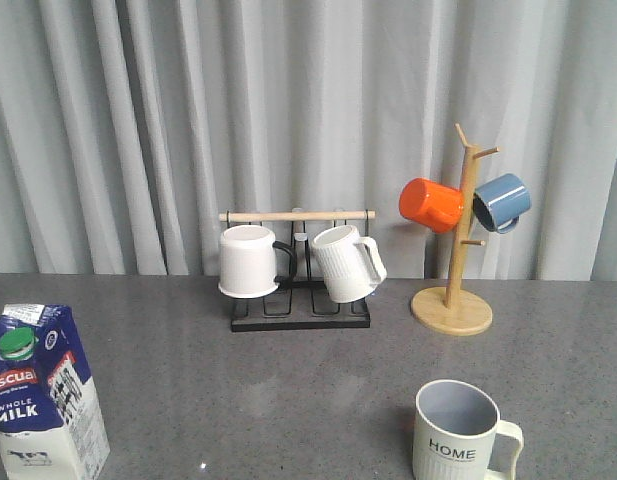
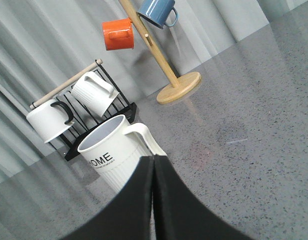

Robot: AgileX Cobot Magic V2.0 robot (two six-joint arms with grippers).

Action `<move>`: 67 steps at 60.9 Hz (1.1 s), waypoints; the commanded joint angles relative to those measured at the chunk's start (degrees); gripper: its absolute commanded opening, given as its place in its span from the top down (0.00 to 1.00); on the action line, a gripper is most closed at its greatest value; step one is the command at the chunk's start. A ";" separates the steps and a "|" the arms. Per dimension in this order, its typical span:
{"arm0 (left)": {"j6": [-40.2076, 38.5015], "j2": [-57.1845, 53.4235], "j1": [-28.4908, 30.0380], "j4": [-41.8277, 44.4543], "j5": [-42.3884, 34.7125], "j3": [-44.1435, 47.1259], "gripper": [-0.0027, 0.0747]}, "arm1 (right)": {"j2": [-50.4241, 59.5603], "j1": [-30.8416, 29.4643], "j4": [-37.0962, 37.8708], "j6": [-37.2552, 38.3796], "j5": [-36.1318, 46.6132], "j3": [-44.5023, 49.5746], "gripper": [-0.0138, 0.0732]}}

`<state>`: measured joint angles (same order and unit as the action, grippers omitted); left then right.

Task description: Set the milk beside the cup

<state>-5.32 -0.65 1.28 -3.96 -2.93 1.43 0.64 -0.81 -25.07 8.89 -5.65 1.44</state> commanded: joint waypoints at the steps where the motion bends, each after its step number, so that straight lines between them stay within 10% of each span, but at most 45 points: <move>1: -2.78 -0.15 0.10 -0.53 -7.61 1.11 0.97 | 0.61 -0.26 -0.35 -0.26 3.67 0.55 0.85; 22: -14.83 -0.15 0.10 -0.53 -9.31 1.11 0.94 | 0.61 -0.26 -0.41 -0.40 1.57 0.48 0.79; 43: -26.17 -0.15 0.10 -0.53 -5.34 1.07 0.53 | 0.61 -0.26 -3.59 -0.35 4.39 0.48 0.38; 56: -26.59 -0.15 0.04 -4.08 -7.44 -0.24 0.48 | 0.61 -0.26 -3.30 -0.48 4.06 -0.75 0.37; 67: -22.48 0.07 -0.24 1.09 5.27 -10.40 0.48 | -2.99 -0.26 -0.67 -9.35 -6.35 -12.45 0.37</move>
<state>-29.96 -0.65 1.28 -5.44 0.74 -2.83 0.35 -0.81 -27.38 4.46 -11.44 -4.02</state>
